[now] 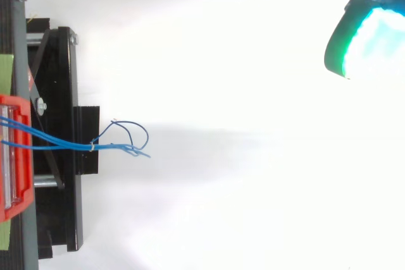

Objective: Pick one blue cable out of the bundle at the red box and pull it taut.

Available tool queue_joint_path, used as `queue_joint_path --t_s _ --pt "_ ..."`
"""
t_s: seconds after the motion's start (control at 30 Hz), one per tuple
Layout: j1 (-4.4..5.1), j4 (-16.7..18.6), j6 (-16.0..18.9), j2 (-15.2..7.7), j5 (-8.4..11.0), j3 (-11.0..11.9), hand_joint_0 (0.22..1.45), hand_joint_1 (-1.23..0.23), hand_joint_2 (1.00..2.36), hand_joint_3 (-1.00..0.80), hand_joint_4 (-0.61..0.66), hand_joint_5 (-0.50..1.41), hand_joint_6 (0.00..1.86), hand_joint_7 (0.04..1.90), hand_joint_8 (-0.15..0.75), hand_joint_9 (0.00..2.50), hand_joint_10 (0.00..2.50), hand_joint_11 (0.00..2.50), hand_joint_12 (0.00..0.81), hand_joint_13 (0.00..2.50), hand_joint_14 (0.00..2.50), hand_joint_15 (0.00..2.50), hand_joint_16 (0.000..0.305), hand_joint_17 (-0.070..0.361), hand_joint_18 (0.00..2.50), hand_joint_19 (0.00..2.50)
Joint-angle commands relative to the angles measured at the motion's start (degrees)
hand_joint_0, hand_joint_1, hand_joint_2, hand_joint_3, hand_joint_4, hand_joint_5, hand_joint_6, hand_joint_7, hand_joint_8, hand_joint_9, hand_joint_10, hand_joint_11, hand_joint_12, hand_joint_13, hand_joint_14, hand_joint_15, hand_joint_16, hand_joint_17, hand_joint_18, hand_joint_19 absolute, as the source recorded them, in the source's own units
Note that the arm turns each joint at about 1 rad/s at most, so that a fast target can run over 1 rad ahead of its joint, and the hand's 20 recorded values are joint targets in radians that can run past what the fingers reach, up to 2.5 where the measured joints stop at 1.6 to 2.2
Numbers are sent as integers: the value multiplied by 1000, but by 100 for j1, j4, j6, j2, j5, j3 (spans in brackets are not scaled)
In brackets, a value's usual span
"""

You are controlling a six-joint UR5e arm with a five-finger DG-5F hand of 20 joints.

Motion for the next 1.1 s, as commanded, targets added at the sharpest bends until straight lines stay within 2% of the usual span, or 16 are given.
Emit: queue_joint_path --t_s 0.0,0.2,0.4,0.5,0.6,0.7,0.8,0.93,1.07 --pt "33 17 -5 3 8 0 470 -556 1000 -500 275 -241 501 683 276 43 0 0 394 0 0 0 73 164 0 12" --pt "112 -141 -23 -6 26 0 470 -555 1000 -500 280 -240 501 686 276 44 0 0 394 0 0 0 73 164 0 12" --pt "147 -185 -75 -6 35 0 471 -555 1000 -500 282 -239 501 686 276 47 0 0 392 0 0 0 73 165 0 15" --pt "165 -185 -93 -94 61 0 471 -555 1000 -500 285 -238 501 691 277 49 0 0 392 0 0 0 73 164 0 13" --pt "174 -150 -40 -278 52 0 471 -554 1000 -500 289 -237 501 688 278 55 0 0 391 0 0 0 73 165 0 14" --pt "183 -71 -23 -322 52 0 471 -556 1000 -500 293 -235 501 690 278 56 0 0 392 0 1 0 73 165 0 13" --pt "183 175 -23 -472 70 0 471 -555 1000 -500 295 -235 502 689 279 57 0 0 391 0 0 0 73 165 0 13" --pt "183 395 56 -665 158 0 472 -555 1000 -500 299 -233 501 690 280 58 0 0 392 0 0 0 73 165 0 20" --pt "183 614 92 -727 228 0 472 -555 1000 -500 301 -233 501 693 281 61 0 0 392 0 0 0 73 165 0 20"
